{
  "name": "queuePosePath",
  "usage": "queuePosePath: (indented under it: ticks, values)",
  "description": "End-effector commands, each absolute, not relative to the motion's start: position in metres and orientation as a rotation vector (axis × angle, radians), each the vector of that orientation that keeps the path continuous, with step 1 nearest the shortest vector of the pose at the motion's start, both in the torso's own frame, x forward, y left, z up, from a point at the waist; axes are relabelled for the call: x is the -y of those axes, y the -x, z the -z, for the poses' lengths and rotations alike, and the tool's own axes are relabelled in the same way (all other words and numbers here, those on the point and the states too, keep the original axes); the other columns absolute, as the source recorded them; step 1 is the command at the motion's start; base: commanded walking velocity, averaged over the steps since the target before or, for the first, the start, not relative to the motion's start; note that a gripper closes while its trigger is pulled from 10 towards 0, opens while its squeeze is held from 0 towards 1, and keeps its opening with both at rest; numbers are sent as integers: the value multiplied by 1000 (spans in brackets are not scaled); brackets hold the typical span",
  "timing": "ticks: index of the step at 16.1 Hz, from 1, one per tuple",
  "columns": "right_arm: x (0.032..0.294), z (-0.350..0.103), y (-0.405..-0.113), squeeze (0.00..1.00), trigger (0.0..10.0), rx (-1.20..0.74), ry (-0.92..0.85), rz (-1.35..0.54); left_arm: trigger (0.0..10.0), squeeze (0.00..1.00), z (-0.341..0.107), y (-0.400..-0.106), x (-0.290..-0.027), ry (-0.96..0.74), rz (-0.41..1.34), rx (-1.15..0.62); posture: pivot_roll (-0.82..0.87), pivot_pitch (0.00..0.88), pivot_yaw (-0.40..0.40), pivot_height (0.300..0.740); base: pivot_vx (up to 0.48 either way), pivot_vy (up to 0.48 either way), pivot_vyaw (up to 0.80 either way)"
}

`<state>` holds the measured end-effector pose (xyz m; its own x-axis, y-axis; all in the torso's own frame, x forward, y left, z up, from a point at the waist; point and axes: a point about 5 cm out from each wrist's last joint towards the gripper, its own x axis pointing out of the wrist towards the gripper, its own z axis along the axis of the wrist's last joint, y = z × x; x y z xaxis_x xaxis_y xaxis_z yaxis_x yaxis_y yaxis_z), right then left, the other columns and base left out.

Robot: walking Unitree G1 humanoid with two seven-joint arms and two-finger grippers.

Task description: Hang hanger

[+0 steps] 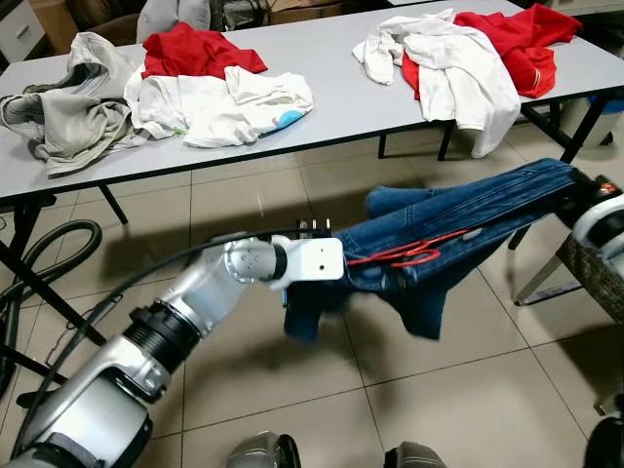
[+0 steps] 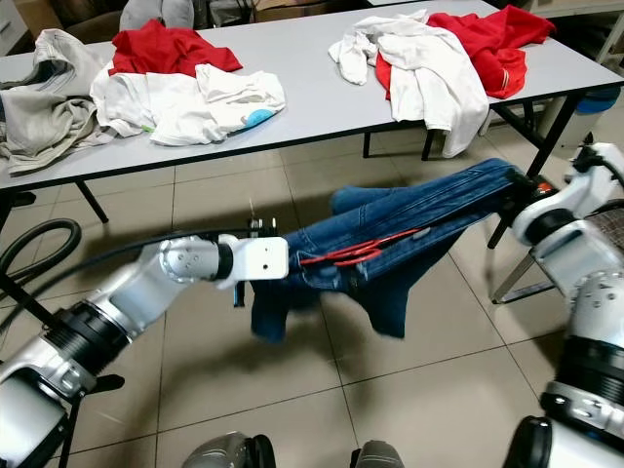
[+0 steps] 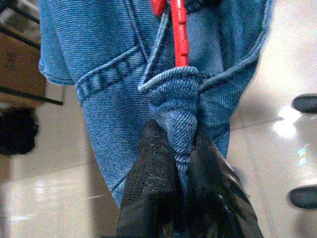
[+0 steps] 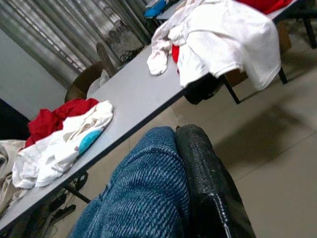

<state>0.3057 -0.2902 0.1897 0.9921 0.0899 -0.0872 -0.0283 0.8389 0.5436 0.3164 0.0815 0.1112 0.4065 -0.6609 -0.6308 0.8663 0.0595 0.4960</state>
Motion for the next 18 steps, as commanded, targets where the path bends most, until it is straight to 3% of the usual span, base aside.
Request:
queuePosePath:
  ticks: [1, 3, 5, 8, 10, 13, 15, 18]
  values:
    - [290, -212, -303, 0, 0, -32, -459, -77, 0, 0, -98, -317, -100, -805, 1118, -406, -210, 0, 97, 740, 0, 0, 0]
    - [272, -198, -295, 0, 0, -110, -154, -104, 0, 0, -114, -329, -106, -354, 1000, -433, -204, 0, 98, 740, 0, 0, 0]
    - [267, -197, -290, 0, 0, -108, -78, -95, 0, 0, -126, -339, -117, -201, 926, -425, -204, 0, 98, 740, 0, 0, 0]
    - [258, -199, -284, 0, 0, -78, -22, -66, 0, 0, -144, -352, -140, -58, 831, -387, -205, 0, 110, 740, 0, 0, 0]
    - [244, -199, -285, 0, 0, -41, 31, -74, 0, 0, -154, -351, -127, 48, 863, -350, -205, 0, 110, 740, 0, 0, 0]
    - [198, -175, -281, 0, 0, -88, 132, -253, 0, 0, -175, -353, -100, 289, 932, -281, -212, 0, 116, 740, 0, 0, 0]
    - [193, -153, -278, 0, 0, -156, 170, -263, 0, 0, -190, -348, -95, 378, 1029, -260, -215, 0, 122, 740, 0, 0, 0]
    - [194, -143, -282, 0, 0, -172, 160, -243, 0, 0, -195, -330, -89, 280, 1208, -274, -212, 0, 125, 740, 0, 0, 0]
